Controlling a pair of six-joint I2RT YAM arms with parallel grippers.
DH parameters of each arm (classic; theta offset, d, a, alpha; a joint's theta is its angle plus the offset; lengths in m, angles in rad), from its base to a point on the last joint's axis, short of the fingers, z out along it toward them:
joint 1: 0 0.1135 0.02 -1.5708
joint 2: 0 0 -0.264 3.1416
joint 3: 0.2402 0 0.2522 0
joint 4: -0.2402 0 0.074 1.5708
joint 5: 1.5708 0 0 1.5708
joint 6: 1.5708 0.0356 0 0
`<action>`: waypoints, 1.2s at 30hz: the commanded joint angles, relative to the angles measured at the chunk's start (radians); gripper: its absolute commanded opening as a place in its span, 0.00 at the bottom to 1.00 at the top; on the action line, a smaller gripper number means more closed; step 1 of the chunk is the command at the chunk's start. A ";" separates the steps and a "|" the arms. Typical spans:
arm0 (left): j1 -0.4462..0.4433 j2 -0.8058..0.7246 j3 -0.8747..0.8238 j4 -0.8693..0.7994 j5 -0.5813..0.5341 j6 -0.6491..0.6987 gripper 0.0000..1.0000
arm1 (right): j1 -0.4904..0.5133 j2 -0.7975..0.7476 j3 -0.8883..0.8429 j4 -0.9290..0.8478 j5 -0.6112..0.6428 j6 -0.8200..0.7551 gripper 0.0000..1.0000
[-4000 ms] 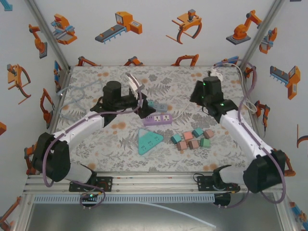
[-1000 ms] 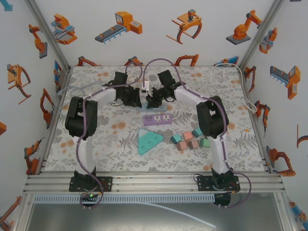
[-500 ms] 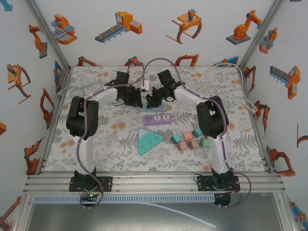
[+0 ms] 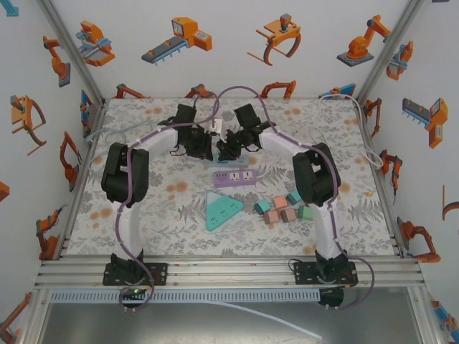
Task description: Pull the plug off the socket
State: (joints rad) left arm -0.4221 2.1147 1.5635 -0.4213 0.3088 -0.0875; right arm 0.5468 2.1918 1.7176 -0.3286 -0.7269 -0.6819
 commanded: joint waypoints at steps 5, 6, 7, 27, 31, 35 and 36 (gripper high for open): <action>-0.053 0.151 -0.030 -0.227 -0.195 0.083 0.44 | 0.042 -0.129 0.027 0.224 -0.099 0.031 0.11; -0.053 0.151 -0.026 -0.228 -0.197 0.084 0.44 | 0.040 -0.133 0.018 0.244 -0.100 0.039 0.11; -0.054 0.152 -0.026 -0.230 -0.198 0.086 0.43 | 0.042 -0.136 0.019 0.242 -0.097 0.039 0.11; -0.076 0.169 0.003 -0.252 -0.246 0.090 0.43 | 0.011 -0.210 -0.064 0.356 -0.146 0.147 0.10; -0.081 0.178 0.017 -0.266 -0.254 0.092 0.43 | -0.003 -0.224 -0.083 0.416 -0.130 0.187 0.09; -0.084 0.194 0.047 -0.291 -0.253 0.099 0.43 | 0.025 -0.229 -0.046 0.187 -0.055 -0.021 0.08; -0.083 0.200 0.055 -0.300 -0.253 0.101 0.43 | 0.022 -0.236 -0.057 0.195 -0.065 -0.012 0.08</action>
State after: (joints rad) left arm -0.4763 2.1571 1.6848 -0.5640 0.1715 -0.0574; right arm 0.5507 2.1113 1.5875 -0.1818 -0.7288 -0.6189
